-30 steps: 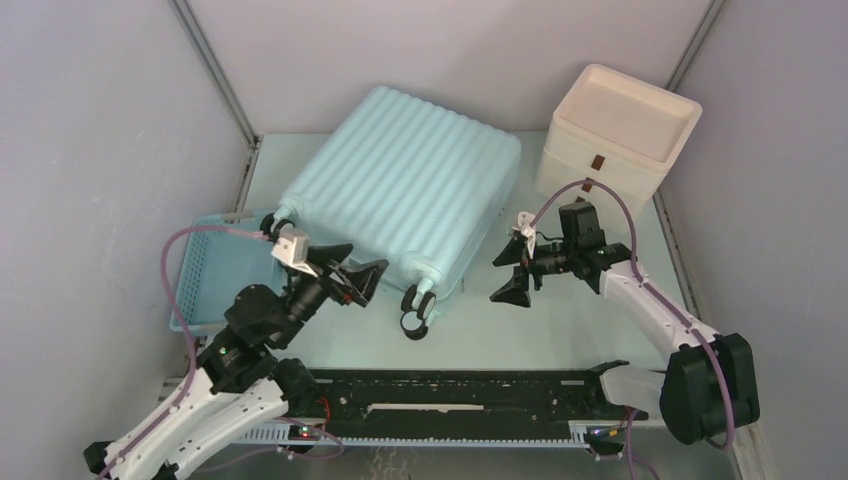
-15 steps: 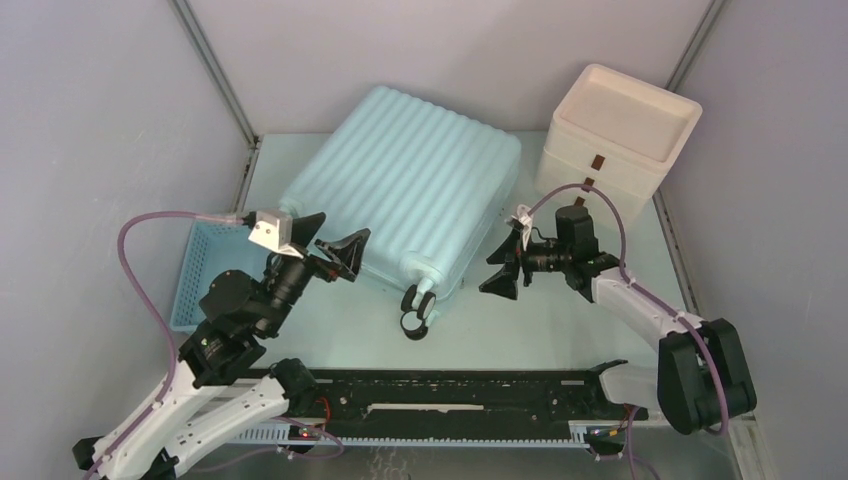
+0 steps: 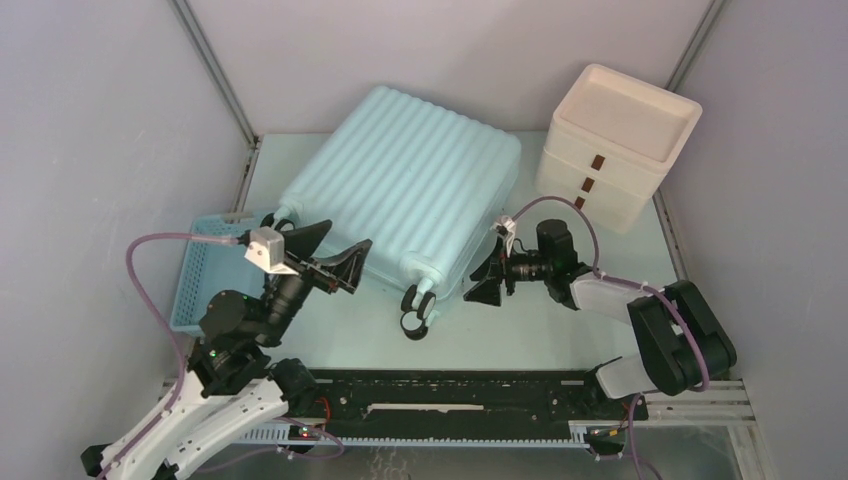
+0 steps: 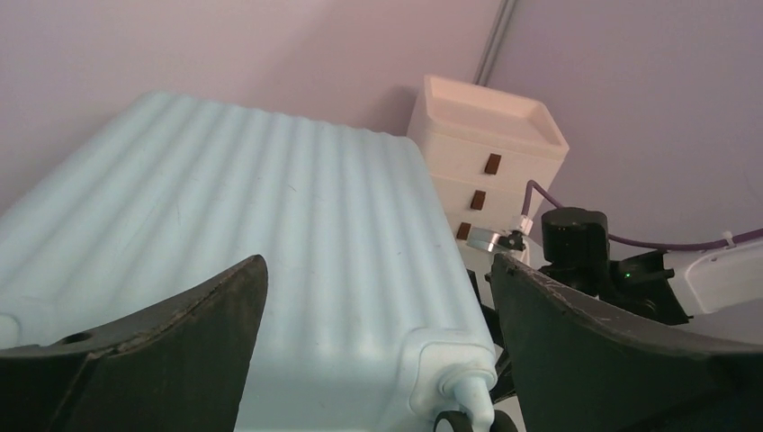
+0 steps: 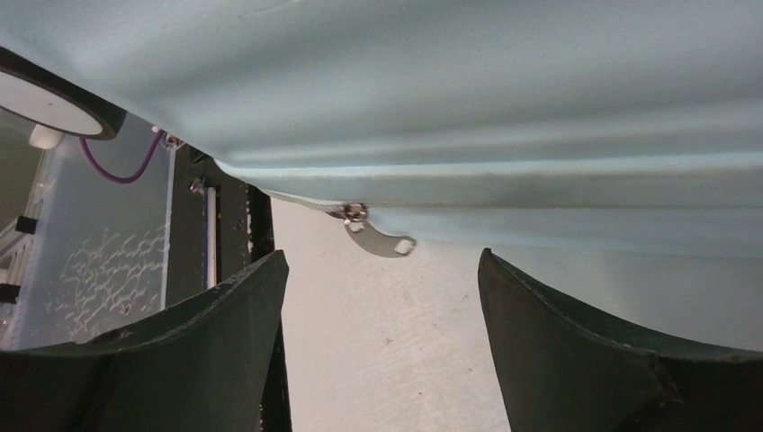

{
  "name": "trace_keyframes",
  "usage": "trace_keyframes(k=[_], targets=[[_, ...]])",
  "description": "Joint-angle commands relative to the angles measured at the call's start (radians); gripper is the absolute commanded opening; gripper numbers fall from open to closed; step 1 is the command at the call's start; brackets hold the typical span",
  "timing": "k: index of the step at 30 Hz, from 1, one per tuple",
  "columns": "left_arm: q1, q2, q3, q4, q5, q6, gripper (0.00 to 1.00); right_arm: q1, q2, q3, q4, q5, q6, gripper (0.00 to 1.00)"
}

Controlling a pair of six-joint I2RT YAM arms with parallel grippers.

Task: Open, take out, and arrange the luggage
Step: Unzip the luggage at the center of the board.

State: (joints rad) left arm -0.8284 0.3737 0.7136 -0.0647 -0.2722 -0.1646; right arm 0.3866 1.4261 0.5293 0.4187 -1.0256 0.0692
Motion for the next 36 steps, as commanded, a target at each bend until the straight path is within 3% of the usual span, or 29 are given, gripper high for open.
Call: trace_keyframes(k=[1,9,25,31,36], targets=[[-0.003,0.007,-0.092,0.153,0.036,-0.052,0.97,0.061,-0.001,-0.005,0.144,0.023,0.022,0.86],[-0.002,-0.039,-0.229,0.298,0.023,-0.158,0.90,0.091,-0.003,-0.054,0.312,0.168,0.080,0.78],[-0.004,-0.062,-0.317,0.226,0.041,-0.302,0.81,0.153,0.041,-0.055,0.347,0.206,0.034,0.58],[-0.004,-0.082,-0.344,0.230,0.061,-0.350,0.79,0.154,0.057,-0.064,0.380,0.181,0.042,0.44],[-0.003,-0.099,-0.353,0.229,0.059,-0.360,0.78,0.155,0.064,-0.065,0.391,0.156,0.049,0.23]])
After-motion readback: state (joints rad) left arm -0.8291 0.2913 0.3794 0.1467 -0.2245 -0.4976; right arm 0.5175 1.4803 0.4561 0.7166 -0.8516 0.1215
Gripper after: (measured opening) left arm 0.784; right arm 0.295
